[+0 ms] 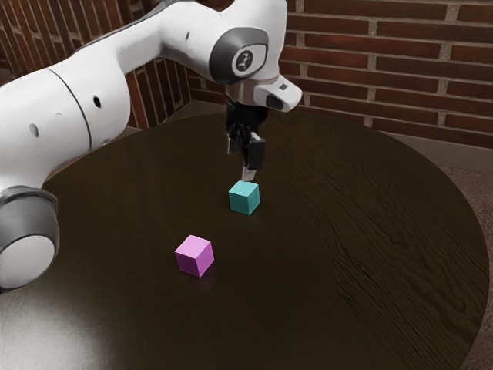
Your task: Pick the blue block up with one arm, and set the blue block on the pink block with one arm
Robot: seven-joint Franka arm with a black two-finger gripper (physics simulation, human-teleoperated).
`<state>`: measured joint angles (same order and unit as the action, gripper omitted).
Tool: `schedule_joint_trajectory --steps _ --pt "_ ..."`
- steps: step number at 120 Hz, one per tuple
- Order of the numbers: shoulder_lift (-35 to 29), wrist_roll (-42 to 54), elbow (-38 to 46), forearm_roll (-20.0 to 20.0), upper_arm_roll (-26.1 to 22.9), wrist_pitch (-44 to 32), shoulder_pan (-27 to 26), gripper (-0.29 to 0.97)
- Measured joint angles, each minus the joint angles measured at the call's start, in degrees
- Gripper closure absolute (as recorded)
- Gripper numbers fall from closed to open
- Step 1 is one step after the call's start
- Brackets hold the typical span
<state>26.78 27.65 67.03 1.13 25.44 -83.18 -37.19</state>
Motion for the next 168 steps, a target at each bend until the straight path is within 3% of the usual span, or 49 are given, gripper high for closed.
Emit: schedule_joint_trajectory --steps 24,35,44,64,88,105,135,155,168 --pt "8.0 -1.6 0.3 1.5 1.2 -9.2 -0.9 0.00" --pt "11.6 -3.4 1.5 3.1 10.5 -14.5 -5.1 0.00" --pt "12.5 -5.1 2.7 3.9 15.2 -17.4 -6.4 0.00" --pt "13.9 -8.9 5.6 17.6 19.5 -24.5 -4.5 0.00" --pt "14.9 -10.7 6.5 26.1 15.2 -33.0 0.8 0.00" --pt "15.3 -10.6 12.8 32.2 13.8 -39.2 4.6 0.00" --pt "15.4 -7.1 17.5 34.4 15.1 -41.5 5.8 0.00" --pt "21.0 -4.5 6.5 35.9 12.6 -40.8 10.3 0.00" --pt "23.1 -3.2 4.4 37.1 11.0 -42.2 13.0 0.00"
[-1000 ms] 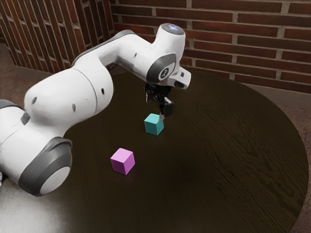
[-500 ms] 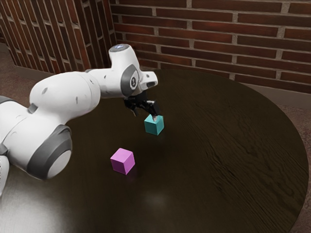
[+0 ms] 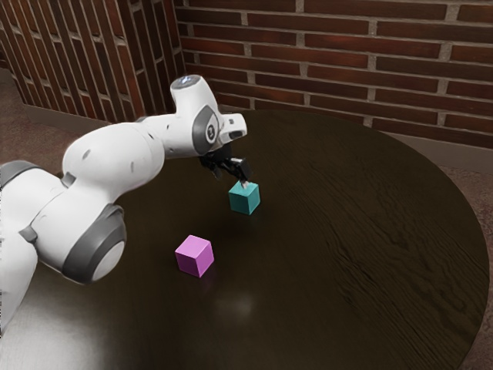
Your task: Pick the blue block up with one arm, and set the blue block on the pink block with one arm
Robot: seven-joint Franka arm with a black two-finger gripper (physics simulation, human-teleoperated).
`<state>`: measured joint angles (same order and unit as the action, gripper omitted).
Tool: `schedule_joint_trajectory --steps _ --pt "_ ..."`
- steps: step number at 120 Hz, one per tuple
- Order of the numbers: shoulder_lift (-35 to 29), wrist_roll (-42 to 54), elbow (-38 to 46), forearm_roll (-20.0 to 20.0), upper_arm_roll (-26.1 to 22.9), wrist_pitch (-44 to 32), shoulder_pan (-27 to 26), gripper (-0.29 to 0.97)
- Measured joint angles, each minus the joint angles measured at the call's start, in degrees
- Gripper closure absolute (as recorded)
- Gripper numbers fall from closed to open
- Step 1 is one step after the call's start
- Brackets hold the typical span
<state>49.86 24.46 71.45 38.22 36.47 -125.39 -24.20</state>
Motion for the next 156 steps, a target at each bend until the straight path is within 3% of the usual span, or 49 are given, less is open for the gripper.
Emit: schedule_joint_trajectory --steps 18,48,88,156 --pt "3.0 1.3 -1.1 0.7 -1.3 -2.3 2.3 0.00" --pt "3.3 2.6 -3.3 1.3 -1.3 -4.3 1.0 0.00" --pt "3.0 -3.0 0.6 1.2 -0.6 -4.8 0.3 0.00" --pt "4.4 -5.2 -1.9 1.2 -1.3 -5.2 0.4 0.00"
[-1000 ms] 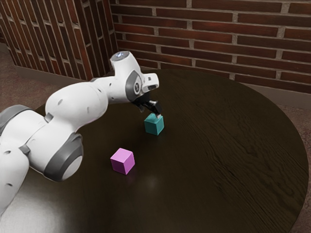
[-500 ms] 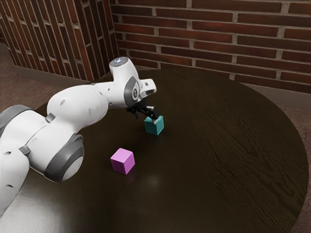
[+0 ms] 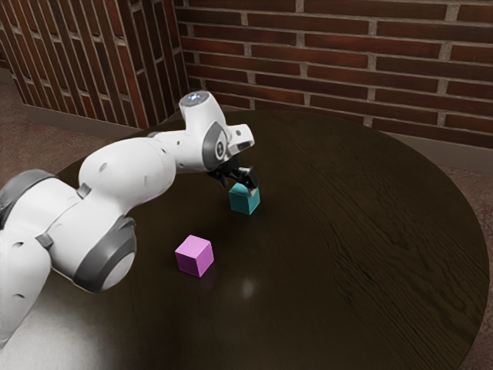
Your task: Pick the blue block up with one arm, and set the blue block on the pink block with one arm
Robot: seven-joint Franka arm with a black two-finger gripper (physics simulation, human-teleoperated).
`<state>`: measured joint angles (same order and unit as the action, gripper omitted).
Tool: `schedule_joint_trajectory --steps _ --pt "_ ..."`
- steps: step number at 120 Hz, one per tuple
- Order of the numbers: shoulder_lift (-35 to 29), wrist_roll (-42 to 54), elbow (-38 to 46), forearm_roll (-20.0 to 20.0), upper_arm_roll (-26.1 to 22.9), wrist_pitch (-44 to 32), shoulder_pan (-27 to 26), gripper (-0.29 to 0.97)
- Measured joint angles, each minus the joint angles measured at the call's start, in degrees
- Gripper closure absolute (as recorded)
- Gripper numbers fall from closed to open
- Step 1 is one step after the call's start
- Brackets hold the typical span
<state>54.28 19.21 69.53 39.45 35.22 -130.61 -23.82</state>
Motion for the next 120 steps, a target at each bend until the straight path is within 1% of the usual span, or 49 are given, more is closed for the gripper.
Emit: schedule_joint_trajectory --steps 17,45,74,92,105,120 --pt "1.4 1.0 -1.5 0.1 -0.1 -0.4 0.1 0.00" --pt "2.6 2.2 -1.7 0.2 -0.1 -0.8 0.2 0.00" --pt "3.3 3.0 -2.0 1.3 -0.2 -0.9 0.4 0.00" --pt "3.3 3.4 -2.1 1.5 -0.9 -0.9 0.4 0.10" --pt "3.3 3.6 -2.1 1.5 -1.3 -0.9 0.4 0.14" --pt "3.2 3.8 -2.1 1.6 -1.3 -1.0 0.4 0.23"
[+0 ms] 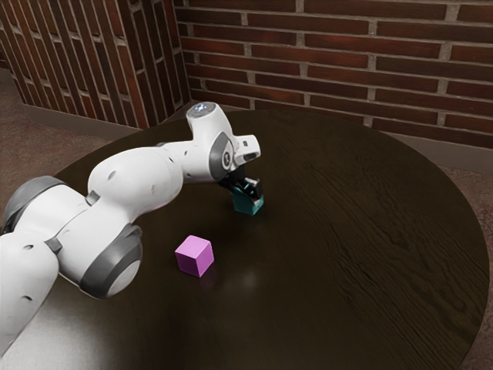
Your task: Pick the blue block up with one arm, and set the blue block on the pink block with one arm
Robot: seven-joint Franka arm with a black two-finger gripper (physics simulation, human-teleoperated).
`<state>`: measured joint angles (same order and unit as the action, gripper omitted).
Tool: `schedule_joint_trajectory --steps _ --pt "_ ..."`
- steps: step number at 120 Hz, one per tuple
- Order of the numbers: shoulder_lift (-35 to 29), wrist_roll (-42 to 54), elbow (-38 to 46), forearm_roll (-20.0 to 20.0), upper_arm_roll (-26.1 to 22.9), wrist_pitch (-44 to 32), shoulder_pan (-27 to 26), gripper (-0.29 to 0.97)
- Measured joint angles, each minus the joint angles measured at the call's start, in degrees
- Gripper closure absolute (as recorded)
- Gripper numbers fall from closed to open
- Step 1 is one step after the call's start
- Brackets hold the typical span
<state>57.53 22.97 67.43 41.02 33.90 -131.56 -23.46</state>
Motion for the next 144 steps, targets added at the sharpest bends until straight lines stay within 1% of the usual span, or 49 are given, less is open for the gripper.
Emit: schedule_joint_trajectory --steps 18,28,38,44,48,57,66,77,87,95,105,113,121,144 --pt "-0.7 -0.1 0.1 -0.3 -0.1 0.0 -0.2 0.33" --pt "-2.5 -0.3 1.0 -0.5 0.0 -0.1 -0.5 0.37" --pt "-7.7 -0.5 7.0 -1.2 0.0 -0.1 -1.4 0.40" --pt "-12.1 -0.6 12.4 -1.8 0.1 -0.2 -2.0 0.41" --pt "-15.5 -0.8 15.8 -3.3 0.2 -0.2 -2.8 0.42" --pt "-24.6 -1.6 23.5 -9.5 0.2 -0.3 -4.8 0.45" --pt "-31.5 -2.7 30.3 -15.9 0.2 -0.3 -6.4 0.45" --pt "-38.2 -4.1 38.3 -23.8 0.2 -0.9 -7.1 0.46" --pt "-40.7 -5.2 42.8 -28.5 0.2 -1.9 -7.4 0.47" --pt "-41.3 -6.3 44.5 -30.6 0.1 -3.5 -8.6 0.48" --pt "-43.3 -7.8 48.5 -32.2 0.1 -6.6 -10.6 0.49" --pt "-45.4 -9.0 52.5 -32.9 0.2 -9.5 -11.1 0.49" --pt "-47.0 -10.2 54.7 -33.3 0.2 -12.0 -11.2 0.49" --pt "-49.1 -13.0 57.6 -34.8 0.2 -17.6 -12.0 0.48"
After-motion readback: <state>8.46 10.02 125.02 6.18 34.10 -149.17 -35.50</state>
